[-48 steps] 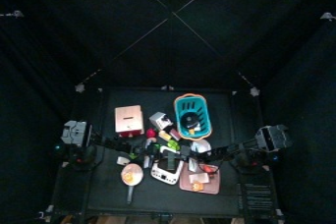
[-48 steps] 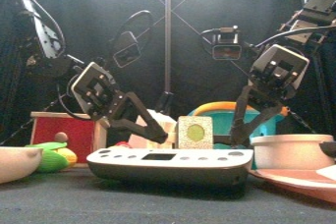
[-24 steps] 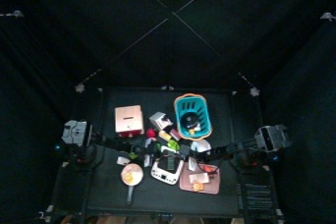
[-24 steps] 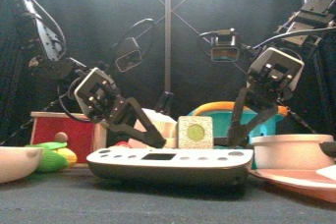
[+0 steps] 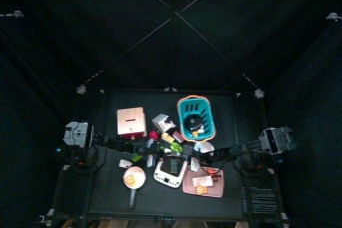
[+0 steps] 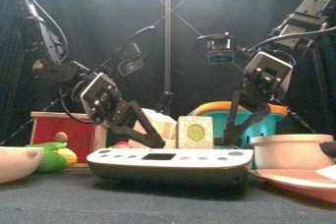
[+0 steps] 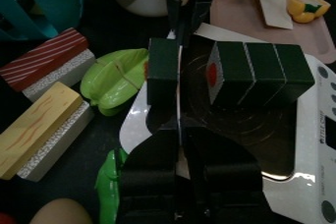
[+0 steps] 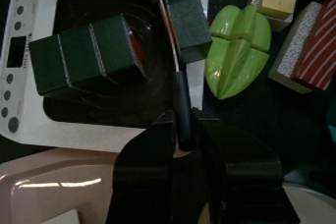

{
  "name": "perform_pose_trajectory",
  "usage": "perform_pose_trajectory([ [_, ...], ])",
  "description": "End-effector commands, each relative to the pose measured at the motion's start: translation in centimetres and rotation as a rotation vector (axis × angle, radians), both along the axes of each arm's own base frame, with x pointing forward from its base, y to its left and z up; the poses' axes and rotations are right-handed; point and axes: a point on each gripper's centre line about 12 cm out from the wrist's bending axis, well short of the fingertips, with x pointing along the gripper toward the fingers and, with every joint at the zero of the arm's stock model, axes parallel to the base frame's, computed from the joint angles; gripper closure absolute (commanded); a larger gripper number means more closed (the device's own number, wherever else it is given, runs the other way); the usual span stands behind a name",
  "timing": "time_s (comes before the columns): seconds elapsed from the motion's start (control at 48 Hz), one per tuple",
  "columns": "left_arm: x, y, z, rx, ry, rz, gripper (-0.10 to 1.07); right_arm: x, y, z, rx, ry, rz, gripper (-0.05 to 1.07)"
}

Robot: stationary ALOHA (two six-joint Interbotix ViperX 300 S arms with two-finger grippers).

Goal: Cut sushi roll

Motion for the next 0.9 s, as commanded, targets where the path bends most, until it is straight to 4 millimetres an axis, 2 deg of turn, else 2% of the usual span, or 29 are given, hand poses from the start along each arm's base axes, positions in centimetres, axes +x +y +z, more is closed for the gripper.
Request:
perform_pose_trajectory([
  [0.0, 0.6, -0.1, 1.6, 0.000, -0.050, -0.004, 0.55, 0.5, -0.5, 1.5, -0.001, -0.045, -0.018, 0.52],
  [0.312, 0.6, -0.7, 3.9, 0.010, -0.113, -0.033, 0.55, 0.6, -0.3, 3.6, 0.004, -0.108, -0.012, 0.52],
  [0.875, 0.6, -1.0, 4.3, 0.012, -0.124, -0.045, 0.55, 0.5, 0.0, 4.6, 0.007, -0.139, -0.001, 0.52],
])
